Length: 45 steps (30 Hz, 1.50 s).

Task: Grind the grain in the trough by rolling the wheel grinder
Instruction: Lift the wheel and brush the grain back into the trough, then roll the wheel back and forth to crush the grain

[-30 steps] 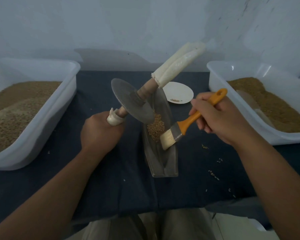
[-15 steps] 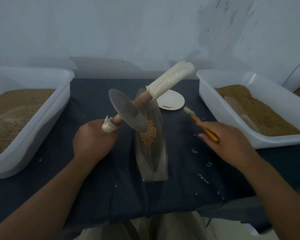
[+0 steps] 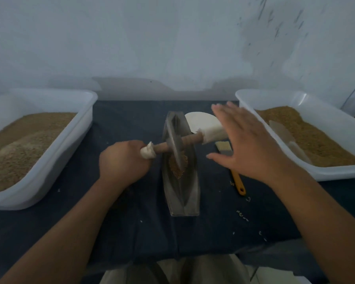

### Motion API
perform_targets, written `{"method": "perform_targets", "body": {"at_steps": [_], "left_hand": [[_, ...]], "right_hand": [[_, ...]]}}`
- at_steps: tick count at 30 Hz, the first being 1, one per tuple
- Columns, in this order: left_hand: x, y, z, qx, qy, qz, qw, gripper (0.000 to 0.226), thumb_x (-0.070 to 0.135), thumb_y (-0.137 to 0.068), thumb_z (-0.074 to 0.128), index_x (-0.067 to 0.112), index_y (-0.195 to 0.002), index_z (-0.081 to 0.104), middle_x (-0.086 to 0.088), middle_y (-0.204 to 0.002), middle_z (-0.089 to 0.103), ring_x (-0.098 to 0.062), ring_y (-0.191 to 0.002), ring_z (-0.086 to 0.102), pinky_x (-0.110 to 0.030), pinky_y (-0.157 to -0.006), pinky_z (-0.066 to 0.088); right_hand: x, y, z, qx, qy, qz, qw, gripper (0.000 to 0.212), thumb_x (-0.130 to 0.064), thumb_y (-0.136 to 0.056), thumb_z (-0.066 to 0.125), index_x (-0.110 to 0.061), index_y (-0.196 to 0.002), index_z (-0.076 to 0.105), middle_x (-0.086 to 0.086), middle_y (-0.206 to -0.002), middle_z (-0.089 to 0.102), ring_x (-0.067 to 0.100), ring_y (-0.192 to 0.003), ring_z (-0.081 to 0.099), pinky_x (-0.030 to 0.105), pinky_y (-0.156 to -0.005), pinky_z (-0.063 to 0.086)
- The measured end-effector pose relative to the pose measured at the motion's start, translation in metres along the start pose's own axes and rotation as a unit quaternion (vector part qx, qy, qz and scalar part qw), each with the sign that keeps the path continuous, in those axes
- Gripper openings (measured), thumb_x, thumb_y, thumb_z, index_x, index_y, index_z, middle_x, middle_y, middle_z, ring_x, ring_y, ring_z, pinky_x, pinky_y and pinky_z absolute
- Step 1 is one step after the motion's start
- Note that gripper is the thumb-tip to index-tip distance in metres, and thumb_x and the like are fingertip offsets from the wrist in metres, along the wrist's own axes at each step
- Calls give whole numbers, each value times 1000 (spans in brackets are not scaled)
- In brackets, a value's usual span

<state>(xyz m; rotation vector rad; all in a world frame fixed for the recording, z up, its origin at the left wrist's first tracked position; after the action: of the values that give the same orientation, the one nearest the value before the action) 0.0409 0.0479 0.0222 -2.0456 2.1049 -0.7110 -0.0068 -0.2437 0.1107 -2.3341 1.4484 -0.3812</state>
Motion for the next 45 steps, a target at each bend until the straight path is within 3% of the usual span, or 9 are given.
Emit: {"method": "perform_targets", "body": {"at_steps": [3, 5, 7, 12, 22, 30, 39, 42, 45], "left_hand": [[2, -5, -1, -11, -42, 44, 998, 35, 56, -88, 57, 29, -67, 53, 13, -59, 51, -7, -50, 45, -22, -50, 30], [2, -5, -3, -10, -53, 67, 996, 37, 56, -89, 58, 28, -65, 49, 12, -59, 51, -11, -52, 49, -24, -51, 33], [5, -9, -7, -20, -74, 89, 993, 36, 55, -88, 57, 28, -66, 47, 11, -62, 52, -15, -56, 54, -27, -54, 36], [17, -33, -8, -118, -152, 139, 971, 31, 57, -83, 50, 29, -72, 55, 10, -71, 56, -16, -66, 57, -30, -57, 37], [21, -79, 17, -212, -103, 126, 964, 32, 52, -89, 60, 23, -77, 58, 7, -74, 56, -21, -70, 58, -34, -66, 48], [21, -21, -11, -120, -132, 231, 956, 30, 54, -78, 49, 29, -62, 47, 13, -57, 44, -5, -50, 34, -24, -49, 24], [30, -98, 7, -195, -107, 99, 970, 40, 57, -85, 61, 21, -69, 53, 4, -74, 55, -26, -73, 59, -36, -70, 49], [28, -73, 3, -234, -104, 127, 958, 28, 45, -83, 63, 21, -69, 56, 6, -71, 58, -19, -65, 57, -32, -63, 47], [20, -30, -8, -234, -118, 189, 946, 26, 46, -74, 57, 24, -62, 57, 7, -58, 56, -7, -53, 51, -25, -48, 35]], "right_hand": [[6, -14, 32, -118, 66, 28, 990, 100, -56, -89, 74, -26, -167, 19, 1, -139, 61, 26, -126, 58, 38, -97, 51], [13, -18, 43, -121, 85, 22, 989, 74, -52, -89, 74, -26, -152, 45, -4, -124, 60, 19, -99, 63, 35, -73, 52], [20, -19, 50, -113, 101, 10, 988, 35, -56, -85, 74, -29, -107, 65, -8, -105, 58, 13, -82, 58, 35, -68, 53], [35, -23, 78, -171, 98, 78, 977, 30, -56, -86, 68, -35, -76, 49, -11, -71, 55, 4, -64, 51, 30, -54, 41], [19, -82, 79, -141, 111, 30, 983, 27, -40, -83, 67, -27, -67, 50, -7, -68, 51, 15, -59, 49, 29, -52, 31], [20, -14, 85, -217, 40, 66, 973, 25, -60, -72, 62, -36, -68, 56, -14, -62, 57, 1, -56, 53, 26, -47, 32], [32, -96, 96, -110, 77, 104, 985, 35, -50, -90, 55, -31, -62, 45, -9, -64, 48, 21, -65, 50, 31, -59, 38], [29, -70, 93, -149, 63, 94, 982, 31, -49, -90, 55, -30, -66, 52, -7, -68, 59, 15, -62, 54, 32, -61, 48], [20, -17, 83, -150, 39, 58, 986, 28, -60, -73, 50, -35, -61, 50, -13, -56, 52, 2, -51, 48, 26, -46, 33]]}}
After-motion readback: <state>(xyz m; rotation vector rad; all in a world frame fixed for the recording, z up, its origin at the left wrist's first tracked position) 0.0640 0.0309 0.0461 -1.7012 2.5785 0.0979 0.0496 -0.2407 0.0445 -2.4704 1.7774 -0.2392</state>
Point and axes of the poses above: each hand's wrist, its own y-axis away from the middle knuckle, its own z-axis out of the palm, x = y × z, the point moved 5 cm from there along -y, towards the middle knuckle
